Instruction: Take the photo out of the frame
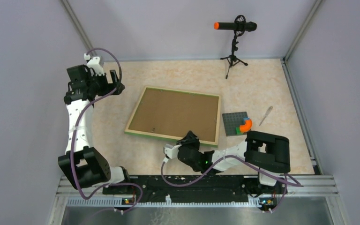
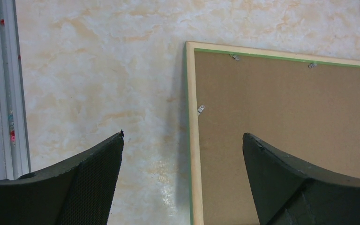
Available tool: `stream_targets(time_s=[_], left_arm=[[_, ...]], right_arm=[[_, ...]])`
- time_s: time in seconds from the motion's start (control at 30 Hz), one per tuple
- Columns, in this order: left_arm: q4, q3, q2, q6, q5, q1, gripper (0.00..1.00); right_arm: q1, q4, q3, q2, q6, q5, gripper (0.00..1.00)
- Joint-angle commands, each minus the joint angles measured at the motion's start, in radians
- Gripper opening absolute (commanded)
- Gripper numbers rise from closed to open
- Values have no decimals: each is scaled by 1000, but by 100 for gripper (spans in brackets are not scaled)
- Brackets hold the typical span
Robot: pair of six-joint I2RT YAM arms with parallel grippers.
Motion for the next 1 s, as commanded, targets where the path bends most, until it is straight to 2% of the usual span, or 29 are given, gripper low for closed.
stream_targets(time_s=[0.0,0.37,0.6,0.63,0.67,0.7,0.73,0.77,0.8,0.97], left_arm=[[57,-24,-22,13,20,6,99],[58,-37,-3,18,28,6,99],[52,-34,6,17,34,6,99],[52,-35,7,18,35,5,99],[50,-32,8,18,36,5,99],[48,-31,9,18,38,5,99],[46,-29,12,19,42,4,99],[46,-27,12,23,49,4,99],[43,-27,12,27,55,5,99],[24,-21,15,49,86,4,99]], right_arm=[[18,-74,31,40,106,-144,18],[56,-367,133,56,106,-144,18],[57,-432,184,36,106,-144,18],[58,-440,191,23,106,-144,59],[60,-441,195,5,106,-490,81],[62,-468,198,-16,106,-402,84],[62,-482,203,-38,106,-405,85],[63,-495,210,-58,478,-417,85],[62,-504,216,-79,403,-433,85],[61,-548,243,-139,395,-478,85]])
